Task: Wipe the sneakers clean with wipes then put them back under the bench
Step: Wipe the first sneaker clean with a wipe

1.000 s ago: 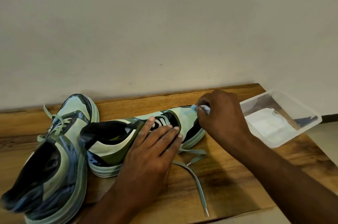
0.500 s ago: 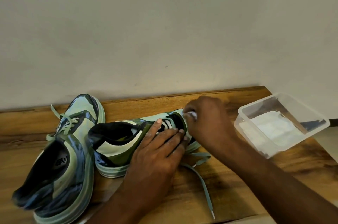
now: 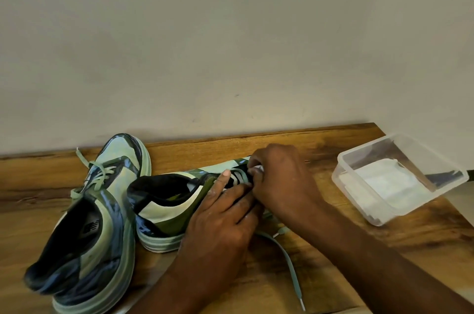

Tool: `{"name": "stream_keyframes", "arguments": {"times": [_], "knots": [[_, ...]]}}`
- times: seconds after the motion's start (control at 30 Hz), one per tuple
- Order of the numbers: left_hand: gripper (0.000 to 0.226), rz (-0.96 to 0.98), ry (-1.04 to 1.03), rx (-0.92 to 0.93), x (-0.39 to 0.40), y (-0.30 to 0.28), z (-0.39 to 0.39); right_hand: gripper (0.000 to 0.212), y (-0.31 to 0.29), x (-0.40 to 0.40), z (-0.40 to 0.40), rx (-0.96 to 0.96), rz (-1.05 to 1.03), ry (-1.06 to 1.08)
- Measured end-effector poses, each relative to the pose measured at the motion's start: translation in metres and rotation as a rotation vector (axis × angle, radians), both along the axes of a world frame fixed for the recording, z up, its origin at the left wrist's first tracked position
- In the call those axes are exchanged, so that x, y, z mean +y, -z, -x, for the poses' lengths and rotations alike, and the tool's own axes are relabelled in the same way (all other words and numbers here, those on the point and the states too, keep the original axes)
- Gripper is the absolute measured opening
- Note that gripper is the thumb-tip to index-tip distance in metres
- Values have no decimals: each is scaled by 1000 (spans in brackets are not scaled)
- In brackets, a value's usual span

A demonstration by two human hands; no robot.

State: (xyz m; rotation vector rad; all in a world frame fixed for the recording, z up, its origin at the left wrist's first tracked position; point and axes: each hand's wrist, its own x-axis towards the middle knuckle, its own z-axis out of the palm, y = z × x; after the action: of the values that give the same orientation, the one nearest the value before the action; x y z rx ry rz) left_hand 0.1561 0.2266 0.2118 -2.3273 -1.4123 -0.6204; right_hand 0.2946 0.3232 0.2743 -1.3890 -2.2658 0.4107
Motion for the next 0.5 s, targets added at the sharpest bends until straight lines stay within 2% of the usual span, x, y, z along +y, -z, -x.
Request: {"name": "stream_keyframes", "arguments": {"times": [0.2,0.4,0.5], "knots": [[48,-1,-3,-7,-2,1,0,6,-9,22,-23,-27,-22,293],[39,16,3,-22,-1,-3,0,8,-1,-5,7,27,5,66],[45,20,-4,-17,-2,-4,0,8,-5,14,-4,6,-14,158]]}}
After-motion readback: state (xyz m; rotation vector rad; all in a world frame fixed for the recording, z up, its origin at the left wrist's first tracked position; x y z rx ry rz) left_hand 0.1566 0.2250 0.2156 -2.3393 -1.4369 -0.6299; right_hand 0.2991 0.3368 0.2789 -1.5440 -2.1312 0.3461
